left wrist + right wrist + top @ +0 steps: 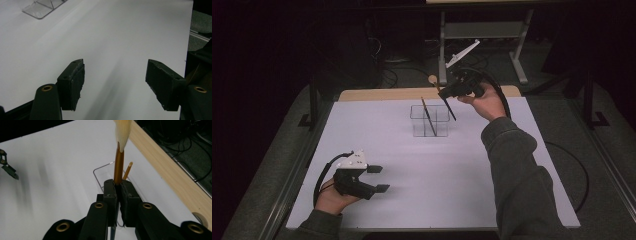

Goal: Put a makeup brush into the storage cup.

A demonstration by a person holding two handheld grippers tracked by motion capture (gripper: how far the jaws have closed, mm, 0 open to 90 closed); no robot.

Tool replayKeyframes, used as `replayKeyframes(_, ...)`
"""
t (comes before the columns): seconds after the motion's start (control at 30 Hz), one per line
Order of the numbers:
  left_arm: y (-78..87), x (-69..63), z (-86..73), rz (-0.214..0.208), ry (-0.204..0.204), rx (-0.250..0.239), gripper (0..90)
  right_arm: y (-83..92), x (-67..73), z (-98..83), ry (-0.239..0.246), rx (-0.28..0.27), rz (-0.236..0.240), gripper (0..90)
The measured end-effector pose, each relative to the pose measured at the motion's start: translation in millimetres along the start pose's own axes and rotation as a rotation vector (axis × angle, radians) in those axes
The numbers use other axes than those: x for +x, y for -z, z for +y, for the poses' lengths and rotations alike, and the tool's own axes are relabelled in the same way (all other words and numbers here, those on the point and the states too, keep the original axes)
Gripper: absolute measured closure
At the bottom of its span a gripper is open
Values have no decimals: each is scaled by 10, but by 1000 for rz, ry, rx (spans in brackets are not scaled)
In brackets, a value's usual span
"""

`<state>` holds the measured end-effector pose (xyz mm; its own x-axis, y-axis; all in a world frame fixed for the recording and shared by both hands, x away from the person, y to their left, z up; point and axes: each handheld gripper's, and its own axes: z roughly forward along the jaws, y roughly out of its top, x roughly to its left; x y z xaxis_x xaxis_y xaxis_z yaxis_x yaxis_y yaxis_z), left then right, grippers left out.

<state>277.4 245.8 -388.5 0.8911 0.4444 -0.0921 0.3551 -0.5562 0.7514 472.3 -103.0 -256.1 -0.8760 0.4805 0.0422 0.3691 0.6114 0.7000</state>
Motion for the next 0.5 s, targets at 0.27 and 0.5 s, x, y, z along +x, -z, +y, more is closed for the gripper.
replayKeyframes(0.27,-10,7,-1,2,-4,1,300,-44,-101,88,-27,-2,-17,833)
replayKeyframes(0.5,-10,18,-11,7,5,-5,296,-132,-112,224,-2,14,-33,833)
